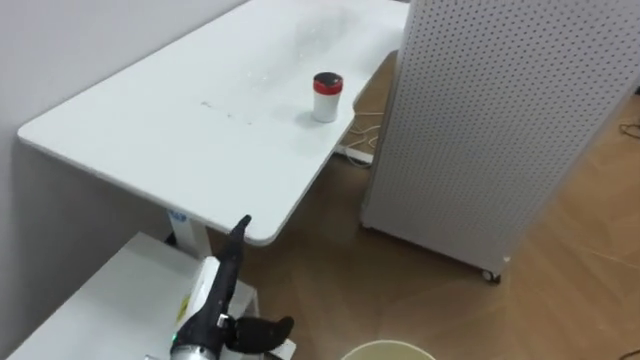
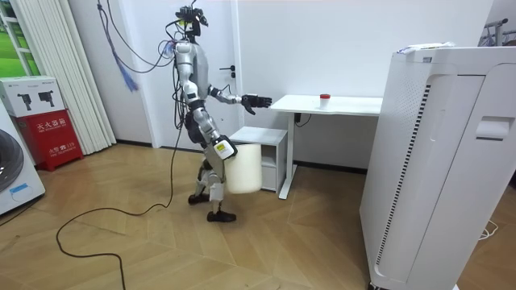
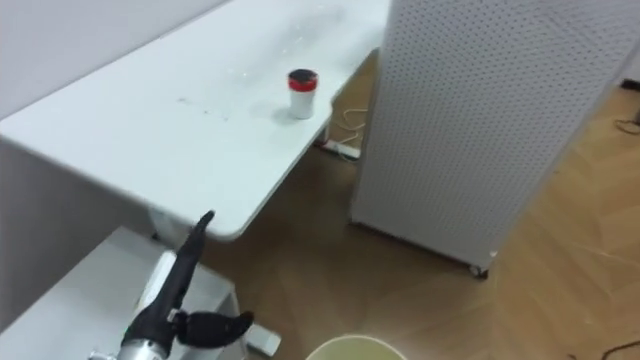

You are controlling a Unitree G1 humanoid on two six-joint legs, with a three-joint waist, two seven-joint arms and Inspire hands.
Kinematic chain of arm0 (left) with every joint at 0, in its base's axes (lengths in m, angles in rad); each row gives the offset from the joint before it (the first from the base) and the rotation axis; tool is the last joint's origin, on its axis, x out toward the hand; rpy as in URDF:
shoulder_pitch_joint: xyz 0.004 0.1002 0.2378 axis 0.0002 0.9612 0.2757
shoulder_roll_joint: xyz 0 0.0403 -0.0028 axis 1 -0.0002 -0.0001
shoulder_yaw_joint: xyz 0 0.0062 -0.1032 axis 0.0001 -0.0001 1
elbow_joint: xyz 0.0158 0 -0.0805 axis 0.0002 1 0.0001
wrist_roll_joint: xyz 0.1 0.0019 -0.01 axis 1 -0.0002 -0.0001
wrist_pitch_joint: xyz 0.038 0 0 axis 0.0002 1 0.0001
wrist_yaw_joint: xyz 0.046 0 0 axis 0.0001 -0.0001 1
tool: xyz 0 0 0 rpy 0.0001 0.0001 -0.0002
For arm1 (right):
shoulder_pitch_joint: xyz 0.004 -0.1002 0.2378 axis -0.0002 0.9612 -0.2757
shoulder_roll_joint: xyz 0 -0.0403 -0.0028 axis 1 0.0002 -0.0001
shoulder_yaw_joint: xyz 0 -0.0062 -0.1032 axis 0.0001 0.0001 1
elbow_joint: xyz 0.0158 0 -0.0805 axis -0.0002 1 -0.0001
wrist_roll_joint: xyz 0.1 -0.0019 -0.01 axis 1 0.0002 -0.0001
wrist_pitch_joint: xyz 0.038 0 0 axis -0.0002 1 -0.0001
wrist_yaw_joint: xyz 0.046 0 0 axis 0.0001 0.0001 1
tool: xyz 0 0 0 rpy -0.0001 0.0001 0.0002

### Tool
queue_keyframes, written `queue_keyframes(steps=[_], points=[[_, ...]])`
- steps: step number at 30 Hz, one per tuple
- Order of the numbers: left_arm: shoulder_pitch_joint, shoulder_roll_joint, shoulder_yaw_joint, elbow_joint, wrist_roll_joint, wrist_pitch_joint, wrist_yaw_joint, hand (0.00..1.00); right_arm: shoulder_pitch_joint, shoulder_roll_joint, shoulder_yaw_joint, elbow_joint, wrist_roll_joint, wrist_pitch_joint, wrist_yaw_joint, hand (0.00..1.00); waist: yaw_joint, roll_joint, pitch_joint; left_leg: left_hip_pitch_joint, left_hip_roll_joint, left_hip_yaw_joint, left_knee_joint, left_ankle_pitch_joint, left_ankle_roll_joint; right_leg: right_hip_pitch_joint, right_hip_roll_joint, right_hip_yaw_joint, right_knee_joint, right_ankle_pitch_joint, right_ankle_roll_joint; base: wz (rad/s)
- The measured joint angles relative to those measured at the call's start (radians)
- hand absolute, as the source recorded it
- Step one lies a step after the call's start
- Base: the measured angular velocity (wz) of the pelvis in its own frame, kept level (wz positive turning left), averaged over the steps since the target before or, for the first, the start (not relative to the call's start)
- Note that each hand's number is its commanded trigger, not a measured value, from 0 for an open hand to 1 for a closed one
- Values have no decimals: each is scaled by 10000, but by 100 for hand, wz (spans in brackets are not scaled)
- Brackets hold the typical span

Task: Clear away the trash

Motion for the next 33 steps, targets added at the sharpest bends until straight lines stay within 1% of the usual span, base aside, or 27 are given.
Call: queue_keyframes(steps=[1, 2, 3, 4, 5, 6, 7, 9, 10, 14, 16, 18, 20, 22, 24, 26, 28, 32, 33], points=[[217, -4, 208, -113, -5, -95, 27, 0, 2, 12, 32, -24, -61, 2, 42, 100, 44, -2, -1, -53, -244, -866, 67, -79, 98, 155, 133, 424, -22, -6, -34, -74], [276, -2, 244, -115, -7, -136, 84, 0, 4, 17, 32, -24, -59, 6, 34, 100, 49, -18, -1, -163, -496, -1243, -107, -113, 139, 193, 148, 634, -24, -35, -55, -44], [339, -22, 231, -149, -6, -152, 217, 0, 4, 5, 11, -23, -58, 33, -19, 100, 81, -67, 23, -567, -920, -1765, -549, -82, 194, 215, 137, 1039, 12, -49, 12, -47], [528, -68, 221, -287, -2, -193, 376, 0, 12, 15, -5, 14, -61, 53, -113, 100, 233, -95, 35, -986, -1217, -1901, -891, 470, 419, 213, 134, 1268, 85, -59, 88, -78], [777, -75, 224, -421, -5, -213, 613, 0, 52, 35, -1, 79, -99, 78, -131, 100, 469, -63, -38, -890, -1209, -1872, -1011, 502, 459, 280, 159, 1244, 49, -54, 139, -66], [794, -72, 221, -446, -7, -217, 684, 0, 82, 37, -3, 92, -107, 78, -139, 100, 466, -53, -35, -822, -1197, -1847, -1066, 503, 463, 387, 127, 1117, -17, -36, 163, -31], [802, -57, 236, -571, -13, -217, 863, 0, 151, 29, -32, 116, -117, 99, -150, 100, 522, -49, -26, -679, -1197, -1831, -1176, 509, 478, 533, 105, 875, -204, -11, 169, 9], [838, 36, 382, -677, -62, -218, 1008, 0, 159, 30, -35, 147, -198, 128, -156, 100, 540, -33, -13, -480, -1202, -1818, -1336, 508, 481, 702, 94, 738, -431, -7, 165, 5], [838, 105, 454, -720, -241, -219, 1025, 0, 147, 45, -33, 141, -246, 127, -153, 100, 517, 4, -11, -310, -1215, -1831, -1473, 508, 479, 872, 100, 742, -578, -3, 158, 0], [839, 119, 568, -1085, -511, -220, 1025, 0, 180, 65, -32, 104, -631, 127, -190, 100, 372, 81, 3, 182, -1214, -1888, -1985, 550, 422, 1345, 138, 654, -972, -5, 119, 2], [844, 121, 567, -1390, -516, -220, 1024, 0, 240, 68, -33, -163, -970, 125, -285, 100, 217, 106, -7, 278, -1210, -1942, -2076, 568, 408, 1423, 138, 527, -1087, -26, 94, 0], [843, 121, 566, -1603, -517, -221, 1027, 0, 281, 85, -33, -338, -1150, 112, -315, 100, 188, 119, -12, 317, -1200, -1980, -2076, 570, 410, 1483, 143, 464, -1185, -28, 91, -12], [843, 115, 554, -1747, -516, -221, 1057, 0, 446, 102, -33, -641, -1298, 111, -383, 100, 91, 134, -2, 411, -1202, -2011, -2111, 570, 410, 1584, 146, 445, -1245, -29, 93, -7], [842, 113, 550, -1792, -514, -221, 1209, 0, 502, 129, -35, -747, -1297, 104, -394, 100, -67, 173, 12, 636, -1201, -2005, -2382, 570, 411, 1748, 165, 437, -1400, -37, 105, -2], [843, 113, 546, -1793, -509, -221, 1255, 0, 544, 139, -35, -746, -1297, 105, -390, 100, -128, 183, 19, 725, -1203, -1993, -2442, 570, 411, 1804, 170, 440, -1412, -41, 111, -6], [843, 121, 546, -1793, -509, -221, 1302, 0, 552, 159, -38, -745, -1294, 105, -392, 100, -143, 205, 34, 757, -1205, -1967, -2467, 570, 411, 1811, 170, 449, -1416, -43, 115, -5], [844, 120, 500, -1792, -513, -221, 1304, 0, 567, 165, -37, -736, -1291, 106, -392, 100, -162, 255, 70, 863, -1200, -1870, -2541, 570, 411, 1923, 177, 452, -1540, -44, 117, -5], [844, 117, 505, -1791, -201, -222, 1291, 0, 636, 167, -42, -737, -1278, 107, -301, 100, -134, 313, 74, 900, -1160, -1776, -2503, 570, 411, 1940, 195, 451, -1523, -47, 111, -2], [844, 114, 505, -1789, -181, -222, 1261, 0, 649, 167, -41, -737, -1246, 108, -236, 100, -75, 320, 72, 899, -1130, -1742, -2483, 570, 410, 1897, 205, 447, -1480, -63, 86, -10]])
